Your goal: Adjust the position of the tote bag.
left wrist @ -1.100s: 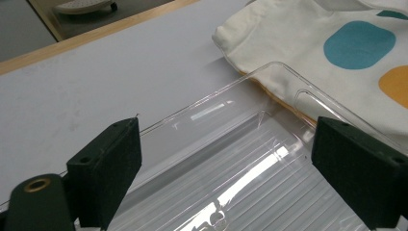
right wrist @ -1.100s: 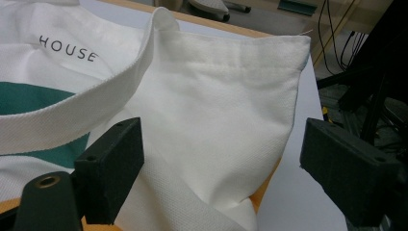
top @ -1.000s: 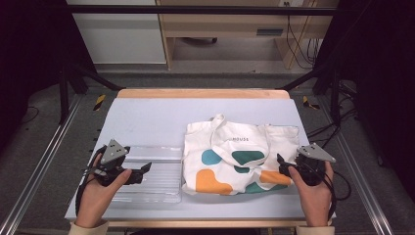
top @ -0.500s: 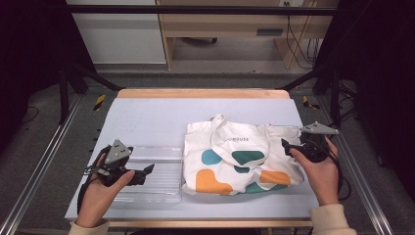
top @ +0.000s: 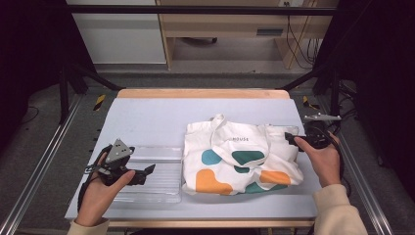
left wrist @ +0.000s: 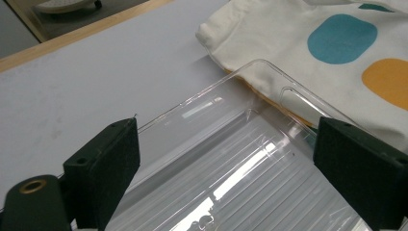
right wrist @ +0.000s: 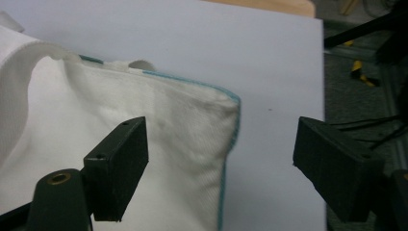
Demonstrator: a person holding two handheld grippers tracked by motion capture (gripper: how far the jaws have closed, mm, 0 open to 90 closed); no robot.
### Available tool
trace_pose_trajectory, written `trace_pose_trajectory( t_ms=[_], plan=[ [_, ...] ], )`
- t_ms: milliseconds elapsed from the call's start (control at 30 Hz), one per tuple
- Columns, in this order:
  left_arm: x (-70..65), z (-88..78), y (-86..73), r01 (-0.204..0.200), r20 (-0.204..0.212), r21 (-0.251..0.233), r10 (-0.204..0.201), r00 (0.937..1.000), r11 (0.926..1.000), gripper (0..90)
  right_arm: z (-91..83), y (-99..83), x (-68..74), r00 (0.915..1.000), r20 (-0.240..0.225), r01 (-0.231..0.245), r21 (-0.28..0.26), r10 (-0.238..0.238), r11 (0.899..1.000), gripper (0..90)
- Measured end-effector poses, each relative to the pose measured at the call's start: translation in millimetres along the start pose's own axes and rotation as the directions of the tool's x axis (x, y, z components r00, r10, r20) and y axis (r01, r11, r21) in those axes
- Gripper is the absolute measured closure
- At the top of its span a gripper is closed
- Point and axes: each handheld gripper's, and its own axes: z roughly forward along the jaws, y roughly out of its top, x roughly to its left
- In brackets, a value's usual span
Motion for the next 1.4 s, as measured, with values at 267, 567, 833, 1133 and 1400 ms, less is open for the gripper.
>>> trace_pose_trajectory(
  t_ms=[267, 567, 833, 1133, 1400],
  plan=[
    [-16.1, 9.0, 10.2, -0.052, 0.014, 0.01, 0.051, 0.9986, 0.9986, 9.2, -6.6, -2.9, 14.2, 0.9987, -0.05, 0.004, -0.002, -0.004, 1.0, 69.0],
    [-35.4, 18.2, 29.6, -0.092, 0.034, 0.015, 0.091, 0.9952, 0.9956, 9.3, -49.5, -23.4, 53.8, 0.9958, -0.06, 0.058, -0.173, -0.069, 0.983, 77.1],
    [-42.4, 29.7, 67.1, -0.121, 0.043, 0.024, 0.12, 0.9918, 0.9924, 9.3, -75.2, -53.7, 82.8, 0.9892, -0.114, 0.054, -0.303, -0.093, 0.951, 78.1],
    [-45.9, 48.2, 97.7, -0.137, 0.063, 0.034, 0.135, 0.9889, 0.9899, 9.7, -73.7, -82.0, 97.0, 0.9814, -0.154, 0.055, -0.342, -0.114, 0.938, 78.2],
    [-54.3, 57.2, 120.2, -0.137, 0.077, 0.012, 0.136, 0.9877, 0.9905, 9.8, -73.3, -97.1, 105.5, 0.9718, -0.175, 0.094, -0.327, -0.158, 0.94, 78.1]
  ],
)
